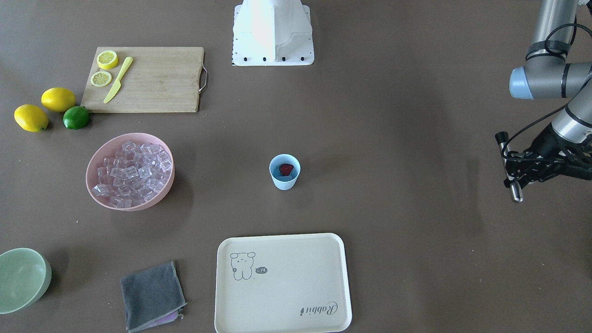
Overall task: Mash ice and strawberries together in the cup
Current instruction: 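Carry the upright rod over the blue cup and lower it in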
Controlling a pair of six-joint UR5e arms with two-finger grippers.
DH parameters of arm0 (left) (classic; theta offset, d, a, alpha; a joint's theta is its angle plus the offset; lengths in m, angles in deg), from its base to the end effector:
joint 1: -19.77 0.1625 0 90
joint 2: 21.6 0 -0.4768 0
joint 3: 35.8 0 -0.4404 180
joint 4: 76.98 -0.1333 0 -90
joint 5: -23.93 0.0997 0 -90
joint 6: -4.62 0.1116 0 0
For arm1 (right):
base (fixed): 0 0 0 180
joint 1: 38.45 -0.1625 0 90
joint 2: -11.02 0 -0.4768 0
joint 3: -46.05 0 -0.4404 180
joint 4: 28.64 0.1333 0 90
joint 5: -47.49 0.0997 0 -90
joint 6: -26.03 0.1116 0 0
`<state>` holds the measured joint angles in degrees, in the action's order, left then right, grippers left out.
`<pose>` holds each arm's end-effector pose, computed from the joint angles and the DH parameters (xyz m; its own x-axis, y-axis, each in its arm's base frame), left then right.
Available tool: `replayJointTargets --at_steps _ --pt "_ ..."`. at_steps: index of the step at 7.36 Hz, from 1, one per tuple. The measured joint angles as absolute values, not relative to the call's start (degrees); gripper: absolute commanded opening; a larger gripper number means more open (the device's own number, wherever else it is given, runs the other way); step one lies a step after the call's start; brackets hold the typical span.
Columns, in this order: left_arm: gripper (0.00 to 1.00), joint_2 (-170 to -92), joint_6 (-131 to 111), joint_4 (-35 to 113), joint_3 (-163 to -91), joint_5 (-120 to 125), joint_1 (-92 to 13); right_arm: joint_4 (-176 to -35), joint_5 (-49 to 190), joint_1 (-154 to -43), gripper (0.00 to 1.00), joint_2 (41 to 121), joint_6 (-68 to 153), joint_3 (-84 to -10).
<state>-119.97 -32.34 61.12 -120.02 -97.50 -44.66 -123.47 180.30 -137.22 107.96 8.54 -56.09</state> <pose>0.2112 -0.6153 0.5975 0.6403 0.2415 -0.7292 0.1396 0.8969 0.4196 0.1302 -0.4668 0.6771 0.7380 -0.1945 0.6462 0.0727 0.9749 0.2104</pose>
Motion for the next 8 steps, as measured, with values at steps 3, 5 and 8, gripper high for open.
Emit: replayJointTargets --at_steps 3,5,8 --pt "0.27 -124.6 -44.4 65.1 -128.6 -82.3 -43.3 -123.6 180.0 -137.7 1.00 108.2 8.6 -57.1" --pt "0.27 -127.8 -51.3 65.7 -133.2 -68.1 -36.2 -123.6 178.8 -137.7 1.00 108.1 8.6 -57.2" --pt "0.26 -137.7 -53.4 62.5 -134.9 -42.9 -18.5 -123.6 179.0 -137.6 1.00 107.6 8.7 -57.2"
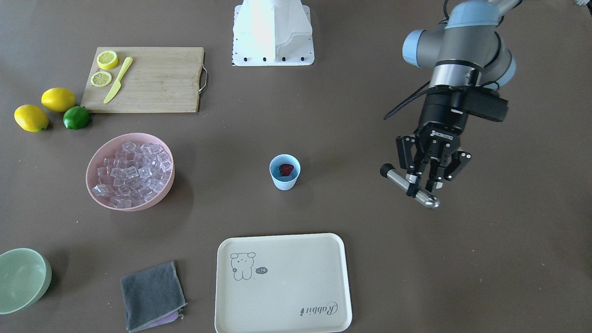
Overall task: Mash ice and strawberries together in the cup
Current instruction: 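Carry the upright rod over the blue cup and lower it in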
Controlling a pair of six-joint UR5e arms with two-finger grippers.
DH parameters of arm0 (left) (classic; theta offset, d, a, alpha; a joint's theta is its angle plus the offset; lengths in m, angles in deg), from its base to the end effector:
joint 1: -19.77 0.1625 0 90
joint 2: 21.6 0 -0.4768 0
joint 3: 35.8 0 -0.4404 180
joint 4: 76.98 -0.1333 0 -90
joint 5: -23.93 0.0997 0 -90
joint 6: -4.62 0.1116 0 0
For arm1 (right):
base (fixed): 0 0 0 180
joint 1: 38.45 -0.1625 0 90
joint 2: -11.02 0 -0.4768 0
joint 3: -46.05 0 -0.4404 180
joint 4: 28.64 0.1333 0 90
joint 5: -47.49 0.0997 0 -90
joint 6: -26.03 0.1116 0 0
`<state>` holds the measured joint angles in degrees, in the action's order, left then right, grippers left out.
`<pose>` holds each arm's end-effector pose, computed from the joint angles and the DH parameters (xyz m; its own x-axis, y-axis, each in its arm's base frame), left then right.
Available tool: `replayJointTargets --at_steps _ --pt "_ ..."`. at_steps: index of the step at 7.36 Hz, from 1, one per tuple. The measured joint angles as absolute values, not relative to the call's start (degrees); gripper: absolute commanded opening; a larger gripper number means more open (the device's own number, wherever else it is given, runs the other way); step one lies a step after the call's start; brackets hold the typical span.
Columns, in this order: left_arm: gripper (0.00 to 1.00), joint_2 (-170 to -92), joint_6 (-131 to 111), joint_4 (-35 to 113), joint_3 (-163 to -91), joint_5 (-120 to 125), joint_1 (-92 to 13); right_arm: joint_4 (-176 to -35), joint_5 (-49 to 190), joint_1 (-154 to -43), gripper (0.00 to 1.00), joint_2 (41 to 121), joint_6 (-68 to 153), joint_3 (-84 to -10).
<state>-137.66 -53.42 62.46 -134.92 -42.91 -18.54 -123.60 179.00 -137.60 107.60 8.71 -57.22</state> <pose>0.4245 -0.5612 0.2475 0.5267 0.2041 -0.8252 0.7053 0.4369 0.5583 0.1357 -0.4693 0.6654 0.7561 -0.1990 0.6234 0.0693 0.9717 0.2260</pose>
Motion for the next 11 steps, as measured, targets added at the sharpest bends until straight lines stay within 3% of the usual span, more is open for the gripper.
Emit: replayJointTargets --at_steps 2,5,11 --pt "0.26 -147.3 -53.3 53.3 -136.4 -28.4 -8.0 -123.7 179.6 -137.5 1.00 107.4 8.9 -56.6" --pt "0.26 -152.7 -51.5 45.2 -136.5 -24.4 -6.9 -123.8 180.4 -137.4 1.00 107.3 9.5 -56.0" --pt "0.26 -155.4 -52.0 56.4 -120.6 -19.6 -3.6 -123.7 180.9 -137.4 1.00 110.3 8.9 -56.1"
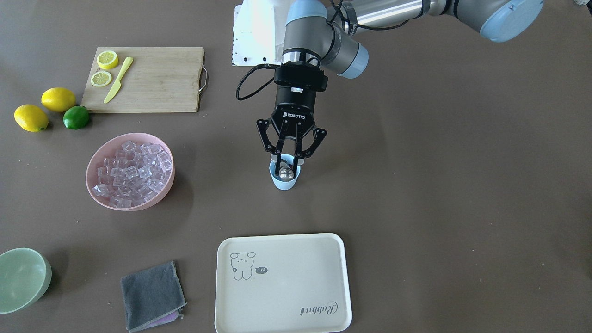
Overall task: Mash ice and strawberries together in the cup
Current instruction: 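Push the rod up and down inside the cup with the left gripper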
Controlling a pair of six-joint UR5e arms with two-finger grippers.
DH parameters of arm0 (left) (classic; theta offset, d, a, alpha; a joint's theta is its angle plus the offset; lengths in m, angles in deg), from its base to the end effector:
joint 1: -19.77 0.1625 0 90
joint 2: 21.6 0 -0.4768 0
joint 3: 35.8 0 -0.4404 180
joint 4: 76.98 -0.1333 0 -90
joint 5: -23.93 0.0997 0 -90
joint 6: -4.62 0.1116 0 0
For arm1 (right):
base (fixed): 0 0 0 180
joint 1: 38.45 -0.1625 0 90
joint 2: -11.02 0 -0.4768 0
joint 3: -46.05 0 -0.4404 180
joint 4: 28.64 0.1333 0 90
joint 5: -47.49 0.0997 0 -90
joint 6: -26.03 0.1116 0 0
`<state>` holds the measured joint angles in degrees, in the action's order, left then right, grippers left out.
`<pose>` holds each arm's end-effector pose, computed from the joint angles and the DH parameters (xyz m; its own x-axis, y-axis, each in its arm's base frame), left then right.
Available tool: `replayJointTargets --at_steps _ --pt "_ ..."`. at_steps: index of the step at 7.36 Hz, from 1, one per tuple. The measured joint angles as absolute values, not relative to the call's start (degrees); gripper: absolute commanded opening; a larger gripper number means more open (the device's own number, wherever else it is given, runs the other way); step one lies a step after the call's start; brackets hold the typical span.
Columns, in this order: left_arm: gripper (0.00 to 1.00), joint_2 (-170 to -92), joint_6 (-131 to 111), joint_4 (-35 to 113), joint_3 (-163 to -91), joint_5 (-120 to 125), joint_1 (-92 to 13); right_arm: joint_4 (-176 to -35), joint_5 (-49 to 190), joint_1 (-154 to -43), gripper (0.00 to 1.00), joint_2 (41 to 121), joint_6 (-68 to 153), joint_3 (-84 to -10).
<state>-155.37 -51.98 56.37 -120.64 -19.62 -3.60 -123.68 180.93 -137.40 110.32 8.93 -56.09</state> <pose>0.6164 -0.4997 0.1440 0.6203 0.1451 -0.7708 0.7075 0.3209 0.6297 0.1273 -0.4449 0.6960 0.7273 -0.1574 0.6680 0.0611 0.9843 0.1653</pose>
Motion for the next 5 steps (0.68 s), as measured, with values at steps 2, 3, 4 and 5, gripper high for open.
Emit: replayJointTargets --at_steps 2,3,4,5 --pt "0.26 -155.3 -51.8 58.0 -119.0 -19.6 -2.9 -123.7 181.0 -137.4 1.00 110.8 8.9 -56.2" --pt "0.26 -155.3 -51.5 58.1 -119.0 -19.8 -2.9 -123.7 181.0 -137.4 1.00 111.0 8.9 -56.2" --pt "0.26 -155.3 -51.4 58.1 -119.0 -19.8 -2.8 -123.6 181.1 -137.5 1.00 111.1 8.9 -56.2" --pt "0.26 -155.2 -51.3 58.1 -118.9 -19.7 -2.8 -123.6 181.1 -137.5 1.00 111.2 8.9 -56.2"
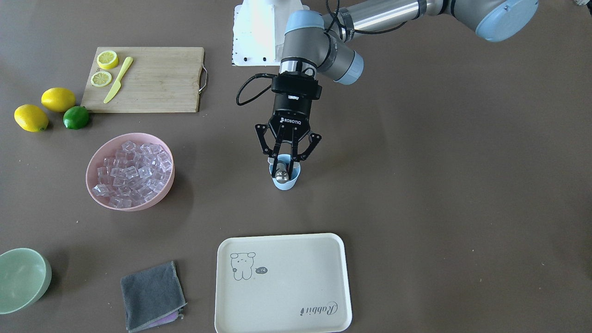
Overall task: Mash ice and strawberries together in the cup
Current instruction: 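Push the rod up and down inside the cup with the left gripper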
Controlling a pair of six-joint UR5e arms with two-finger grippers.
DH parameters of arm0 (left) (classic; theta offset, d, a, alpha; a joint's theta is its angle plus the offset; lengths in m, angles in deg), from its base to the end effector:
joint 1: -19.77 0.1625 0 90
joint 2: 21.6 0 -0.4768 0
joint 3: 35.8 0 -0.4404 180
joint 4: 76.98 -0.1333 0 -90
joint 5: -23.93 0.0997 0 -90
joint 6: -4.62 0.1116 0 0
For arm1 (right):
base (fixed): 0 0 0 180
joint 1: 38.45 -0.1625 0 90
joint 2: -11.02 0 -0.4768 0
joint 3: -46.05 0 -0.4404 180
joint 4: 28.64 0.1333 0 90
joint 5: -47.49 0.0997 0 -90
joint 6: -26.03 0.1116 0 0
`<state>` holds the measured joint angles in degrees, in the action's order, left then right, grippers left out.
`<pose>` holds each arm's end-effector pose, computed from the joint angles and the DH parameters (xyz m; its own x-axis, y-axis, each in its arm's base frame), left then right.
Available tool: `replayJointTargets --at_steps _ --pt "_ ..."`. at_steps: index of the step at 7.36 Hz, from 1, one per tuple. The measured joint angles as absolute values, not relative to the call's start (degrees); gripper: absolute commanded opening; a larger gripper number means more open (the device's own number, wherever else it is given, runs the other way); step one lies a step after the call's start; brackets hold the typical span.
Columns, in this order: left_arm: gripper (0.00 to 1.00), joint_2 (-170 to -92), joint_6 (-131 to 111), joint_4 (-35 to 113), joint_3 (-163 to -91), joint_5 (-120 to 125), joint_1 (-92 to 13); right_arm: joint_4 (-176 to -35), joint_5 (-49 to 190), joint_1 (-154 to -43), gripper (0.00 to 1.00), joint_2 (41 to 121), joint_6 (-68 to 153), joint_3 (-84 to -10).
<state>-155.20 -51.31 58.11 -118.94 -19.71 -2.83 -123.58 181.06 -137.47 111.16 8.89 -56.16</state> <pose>0.6306 -0.4944 0.1566 0.6277 0.1575 -0.7623 0.6940 0.3303 0.6397 0.1265 -0.4373 0.7017 0.7248 -0.1496 0.6726 0.0597 0.9861 0.1550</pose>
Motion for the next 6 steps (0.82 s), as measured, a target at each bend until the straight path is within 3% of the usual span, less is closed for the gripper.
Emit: replayJointTargets --at_steps 6 --pt "0.26 -154.8 -48.2 58.3 -118.9 -20.1 -3.3 -123.6 180.8 -137.4 1.00 110.7 9.3 -55.9"
